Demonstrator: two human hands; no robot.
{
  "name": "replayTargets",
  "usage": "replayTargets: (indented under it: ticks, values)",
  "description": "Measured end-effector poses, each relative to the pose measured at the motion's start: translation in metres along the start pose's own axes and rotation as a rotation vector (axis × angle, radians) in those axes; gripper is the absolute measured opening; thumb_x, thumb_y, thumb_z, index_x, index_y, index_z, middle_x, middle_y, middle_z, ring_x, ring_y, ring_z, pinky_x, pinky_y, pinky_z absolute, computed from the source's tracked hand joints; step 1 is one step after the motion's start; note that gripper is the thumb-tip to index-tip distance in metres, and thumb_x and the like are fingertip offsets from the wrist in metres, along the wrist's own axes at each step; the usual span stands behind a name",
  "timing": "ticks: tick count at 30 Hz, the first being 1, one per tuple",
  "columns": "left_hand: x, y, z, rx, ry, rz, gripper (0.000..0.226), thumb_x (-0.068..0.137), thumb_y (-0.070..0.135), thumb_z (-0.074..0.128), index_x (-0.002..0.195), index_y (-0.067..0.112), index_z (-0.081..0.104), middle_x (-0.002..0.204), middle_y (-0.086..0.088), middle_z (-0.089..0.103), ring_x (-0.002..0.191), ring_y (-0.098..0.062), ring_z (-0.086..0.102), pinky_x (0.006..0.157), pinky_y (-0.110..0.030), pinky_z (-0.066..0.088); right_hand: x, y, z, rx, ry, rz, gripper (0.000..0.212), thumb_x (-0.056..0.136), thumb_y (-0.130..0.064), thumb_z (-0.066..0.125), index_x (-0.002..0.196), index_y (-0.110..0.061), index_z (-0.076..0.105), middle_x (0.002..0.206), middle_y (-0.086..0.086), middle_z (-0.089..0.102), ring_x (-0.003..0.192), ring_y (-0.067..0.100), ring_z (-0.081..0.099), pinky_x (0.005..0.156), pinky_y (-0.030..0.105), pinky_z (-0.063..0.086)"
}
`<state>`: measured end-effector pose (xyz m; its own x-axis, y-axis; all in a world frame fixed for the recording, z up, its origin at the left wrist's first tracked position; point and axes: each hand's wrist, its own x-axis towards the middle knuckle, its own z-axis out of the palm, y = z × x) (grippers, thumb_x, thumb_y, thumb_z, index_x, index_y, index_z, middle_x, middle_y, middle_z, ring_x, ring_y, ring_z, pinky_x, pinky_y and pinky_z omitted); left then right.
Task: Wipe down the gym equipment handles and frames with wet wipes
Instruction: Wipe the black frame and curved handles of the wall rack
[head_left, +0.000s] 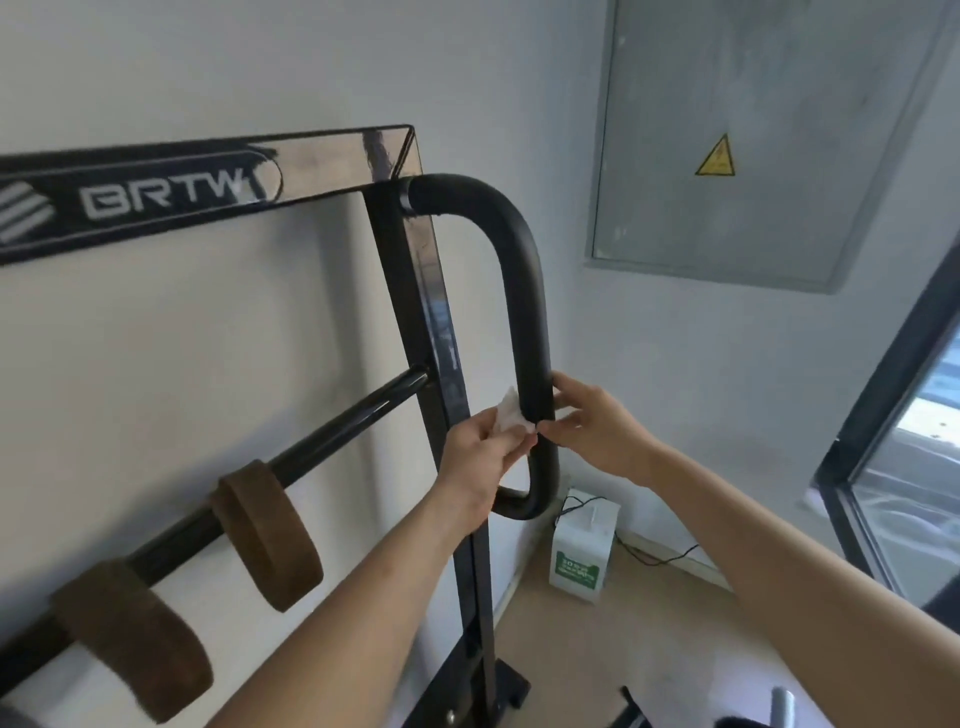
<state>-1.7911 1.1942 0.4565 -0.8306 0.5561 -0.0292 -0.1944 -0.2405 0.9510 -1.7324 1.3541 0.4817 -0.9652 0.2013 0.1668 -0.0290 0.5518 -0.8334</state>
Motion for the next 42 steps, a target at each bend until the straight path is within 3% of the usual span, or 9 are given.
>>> replayTargets:
  ticks: [5,10,14,17,23,30,35,39,42]
  values:
    - [0.008,0.044,0.008,-0.063,0.058,0.12,0.015,0.095,-0.001,0.063,0.098,0.008,0.074,0.095,-0.009,0.075,0.09,-0.017,0.073,0.081,-0.022,0.058,-0.003,0.002,0.003,0.195,0.109,0.146,0.043,0.086,-0.003,0.074,0.123,-0.022,0.064,0.105,0.0,0.076,0.088,0.016,0.076,0.092,0.041,0.06]
    - [0.0,0.049,0.003,-0.04,0.197,0.11,0.016,0.094,0.008,0.069,0.11,0.009,0.071,0.109,-0.013,0.074,0.092,-0.021,0.075,0.079,-0.026,0.059,-0.035,-0.015,0.022,0.397,0.59,0.23,0.018,0.084,-0.01,0.077,0.097,-0.019,0.068,0.09,0.009,0.072,0.079,0.024,0.07,0.073,0.036,0.061]
    - [-0.026,0.02,0.01,-0.006,0.188,-0.065,0.026,0.092,0.012,0.071,0.116,0.008,0.064,0.113,-0.018,0.074,0.098,-0.033,0.075,0.085,-0.044,0.062,-0.066,-0.031,0.049,0.703,0.302,0.102,0.041,0.085,-0.011,0.08,0.12,-0.023,0.065,0.11,0.005,0.071,0.093,0.025,0.075,0.08,0.039,0.063]
    - [-0.038,0.013,0.016,0.061,0.151,-0.159,0.024,0.092,0.015,0.071,0.113,0.005,0.068,0.107,-0.02,0.076,0.101,-0.039,0.073,0.096,-0.062,0.054,-0.073,-0.027,0.062,0.623,0.338,0.088,0.043,0.085,-0.005,0.079,0.123,-0.022,0.066,0.1,0.01,0.075,0.087,0.024,0.076,0.074,0.037,0.063]
    - [-0.046,0.015,0.019,0.293,-0.013,-0.209,0.016,0.091,0.017,0.074,0.104,0.009,0.076,0.109,-0.012,0.077,0.096,-0.032,0.075,0.087,-0.041,0.062,-0.081,0.005,0.067,0.768,0.503,0.248,0.018,0.083,-0.005,0.081,0.1,-0.009,0.075,0.095,0.024,0.073,0.082,0.04,0.074,0.071,0.049,0.064]
    - [-0.026,0.032,0.001,0.42,0.235,0.046,0.021,0.097,0.016,0.064,0.116,0.02,0.071,0.111,0.0,0.071,0.097,-0.02,0.072,0.091,-0.034,0.06,-0.08,0.06,0.072,0.487,0.703,0.636,0.036,0.081,-0.012,0.078,0.117,-0.013,0.072,0.113,0.008,0.067,0.087,0.023,0.073,0.055,0.014,0.055]
    - [-0.012,0.041,0.011,0.395,0.11,0.102,0.03,0.103,0.012,0.055,0.132,0.012,0.064,0.122,-0.005,0.07,0.107,-0.019,0.071,0.091,-0.027,0.059,-0.051,0.055,0.089,0.567,0.598,0.643,0.008,0.083,-0.022,0.071,0.084,-0.014,0.075,0.086,0.008,0.077,0.07,0.017,0.071,0.081,0.041,0.063]
    - [-0.01,0.038,0.008,0.418,0.086,0.104,0.031,0.104,0.005,0.049,0.129,0.014,0.065,0.118,-0.004,0.073,0.104,-0.018,0.073,0.092,-0.031,0.059,-0.043,0.053,0.089,0.598,0.585,0.629,0.035,0.081,-0.01,0.076,0.116,-0.01,0.074,0.085,-0.005,0.072,0.079,0.014,0.076,0.085,0.027,0.06]
    - [-0.01,0.041,0.007,0.433,0.067,0.103,0.034,0.103,0.001,0.046,0.128,0.015,0.065,0.12,-0.003,0.073,0.104,-0.016,0.073,0.094,-0.03,0.058,-0.042,0.039,0.078,0.649,0.597,0.539,0.034,0.085,-0.009,0.076,0.119,-0.01,0.071,0.087,-0.006,0.072,0.066,0.002,0.073,0.059,0.007,0.05]
